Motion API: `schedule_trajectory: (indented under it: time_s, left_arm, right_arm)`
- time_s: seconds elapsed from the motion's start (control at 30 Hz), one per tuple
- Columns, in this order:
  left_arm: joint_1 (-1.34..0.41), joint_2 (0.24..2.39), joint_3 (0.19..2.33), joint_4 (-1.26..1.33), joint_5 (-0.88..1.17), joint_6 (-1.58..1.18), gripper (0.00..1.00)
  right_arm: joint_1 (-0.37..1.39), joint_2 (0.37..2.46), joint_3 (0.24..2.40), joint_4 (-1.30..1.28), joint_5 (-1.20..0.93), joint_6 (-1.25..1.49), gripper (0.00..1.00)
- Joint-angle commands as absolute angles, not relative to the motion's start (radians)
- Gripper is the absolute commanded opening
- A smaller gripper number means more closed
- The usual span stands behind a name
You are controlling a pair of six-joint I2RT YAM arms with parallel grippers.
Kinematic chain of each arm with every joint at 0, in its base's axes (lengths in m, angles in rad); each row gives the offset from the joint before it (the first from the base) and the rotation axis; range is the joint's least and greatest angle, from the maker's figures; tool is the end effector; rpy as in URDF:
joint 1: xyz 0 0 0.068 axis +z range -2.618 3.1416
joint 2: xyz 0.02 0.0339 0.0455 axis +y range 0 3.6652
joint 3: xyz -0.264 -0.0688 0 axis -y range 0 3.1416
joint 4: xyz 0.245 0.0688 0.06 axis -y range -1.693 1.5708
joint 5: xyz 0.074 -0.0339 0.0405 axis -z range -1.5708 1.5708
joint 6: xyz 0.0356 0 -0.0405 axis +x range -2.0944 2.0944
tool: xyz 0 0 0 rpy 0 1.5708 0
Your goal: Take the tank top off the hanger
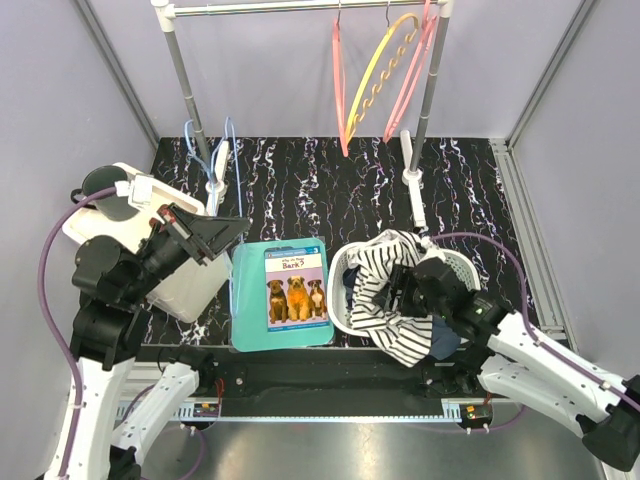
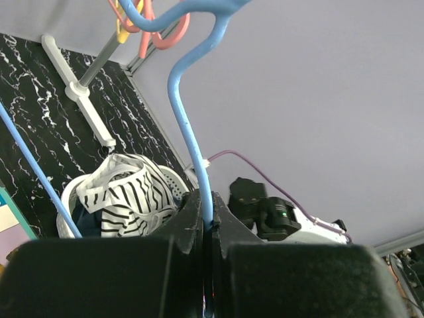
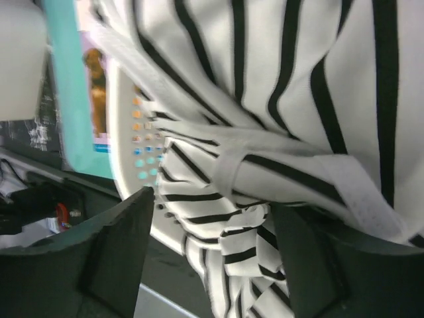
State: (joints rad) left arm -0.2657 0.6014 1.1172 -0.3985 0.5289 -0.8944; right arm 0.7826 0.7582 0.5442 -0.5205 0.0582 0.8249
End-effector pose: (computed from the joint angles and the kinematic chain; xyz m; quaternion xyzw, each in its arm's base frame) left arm 0.0820 -0.0409 0.4482 -0.0125 0.6703 -0.5406 0.5082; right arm 0.1162 0.1126 0.2282 0.0311 0.9130 0.2738 0.3008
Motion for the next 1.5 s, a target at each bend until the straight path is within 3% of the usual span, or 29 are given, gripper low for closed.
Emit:
schedule_trajectory:
  time_s: [0.0,0.07,0.33,0.47,0.6,0.8,0.9,1.07,1.47]
  left_arm:
    - [-0.264,0.678,1.114,-0.298,0.488,-0.943,0.0]
    - [-0.262,0.709,1.115,-0.29,0.479,-0.963,0.0]
    - [-0.293,0.853,1.086,-0.244,0.394,-1.04,0.0]
    - [-0.366,0.876,1.089,-0.247,0.221,-1.023,0.0]
    - [-0.399,0.922,1.1,-0.273,0.118,-1.02,0.0]
    - [-0.431,0.969,1.112,-0.287,0.054,-1.008,0.0]
    - [-0.443,0.969,1.104,-0.29,0.037,-1.008,0.0]
    - [-0.463,0.947,1.097,-0.291,0.028,-1.014,0.0]
    - [-0.482,0.896,1.057,-0.291,0.055,-1.06,0.0]
  right_arm:
    - [0.778,0.701,0.722,-0.665,0.089,0.756,0.88]
    - [0.778,0.68,0.817,-0.757,0.1,0.717,0.99]
    - [0.779,0.81,1.095,-0.842,-0.033,0.453,1.0]
    - [0.816,0.931,1.196,-0.692,-0.198,0.417,1.0]
    - [0.934,1.061,1.33,-0.525,-0.224,0.408,1.0]
    - [1.017,1.264,1.494,-0.497,-0.204,0.403,1.0]
    - [1.049,1.328,1.529,-0.476,-0.187,0.413,0.94]
    - [1.071,1.407,1.552,-0.456,-0.179,0.446,0.65]
    - [1.109,1.471,1.571,-0.42,-0.147,0.483,0.3]
